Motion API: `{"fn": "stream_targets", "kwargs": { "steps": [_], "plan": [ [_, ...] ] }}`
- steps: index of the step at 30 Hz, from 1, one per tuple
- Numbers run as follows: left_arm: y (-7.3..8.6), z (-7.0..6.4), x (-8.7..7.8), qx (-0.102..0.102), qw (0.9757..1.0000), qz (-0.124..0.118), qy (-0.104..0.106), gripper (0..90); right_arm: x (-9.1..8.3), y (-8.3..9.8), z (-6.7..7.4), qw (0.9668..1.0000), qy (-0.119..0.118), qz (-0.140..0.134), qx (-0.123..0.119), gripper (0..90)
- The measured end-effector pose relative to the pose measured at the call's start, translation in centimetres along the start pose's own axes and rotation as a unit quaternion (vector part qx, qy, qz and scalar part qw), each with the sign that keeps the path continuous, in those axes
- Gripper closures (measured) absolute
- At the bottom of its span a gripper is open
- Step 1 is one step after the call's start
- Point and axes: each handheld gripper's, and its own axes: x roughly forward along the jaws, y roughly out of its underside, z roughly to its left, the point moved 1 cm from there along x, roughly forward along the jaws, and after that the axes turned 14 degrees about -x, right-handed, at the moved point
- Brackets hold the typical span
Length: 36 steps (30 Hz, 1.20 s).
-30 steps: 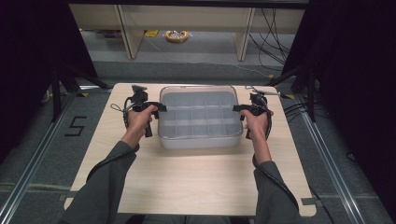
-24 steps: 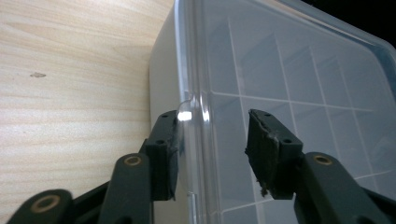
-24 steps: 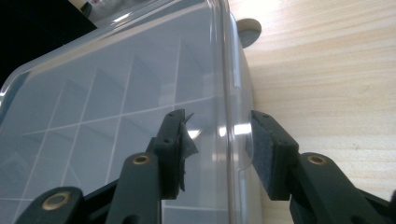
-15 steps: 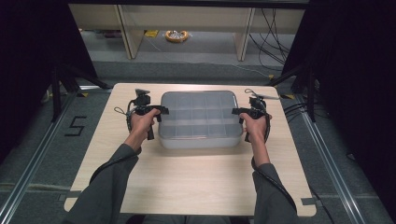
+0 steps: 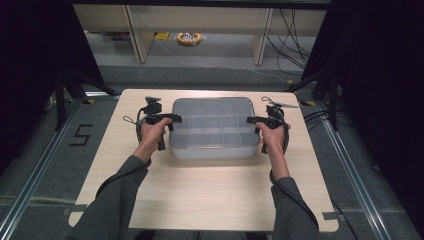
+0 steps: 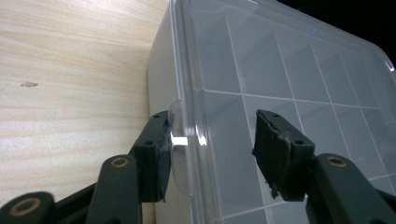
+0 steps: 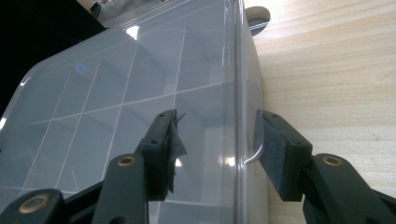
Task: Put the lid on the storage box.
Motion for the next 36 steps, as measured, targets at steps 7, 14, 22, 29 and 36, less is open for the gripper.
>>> {"fn": "stream_targets", "kwargs": {
  "steps": [7, 14, 22, 29, 36],
  "plan": [
    [-0.1, 0.1, 0.2, 0.008, 0.9998, -0.01, 0.013, 44.9, -0.4, 0.5, 0.4, 0.9997, -0.009, 0.005, 0.02, 47.1],
    [-0.2, 0.3, -0.9, -0.011, 0.9992, -0.019, 0.034, 36.3, -2.0, 0.5, 0.4, 0.9984, -0.019, -0.008, 0.053, 38.8],
    [-0.2, 0.7, -2.8, 0.022, 0.9989, -0.022, 0.034, 33.8, -3.8, 0.8, -0.2, 0.9994, -0.014, -0.031, -0.006, 36.6],
    [1.4, 0.4, -4.4, 0.074, 0.9964, -0.014, 0.041, 31.6, -5.4, 1.4, 1.4, 0.9991, -0.035, -0.011, 0.022, 33.9],
    [3.2, 1.1, -6.5, 0.091, 0.9937, -0.012, 0.064, 29.6, -6.4, 2.8, 1.6, 0.9961, -0.037, -0.048, -0.064, 33.3]
  ]
}}
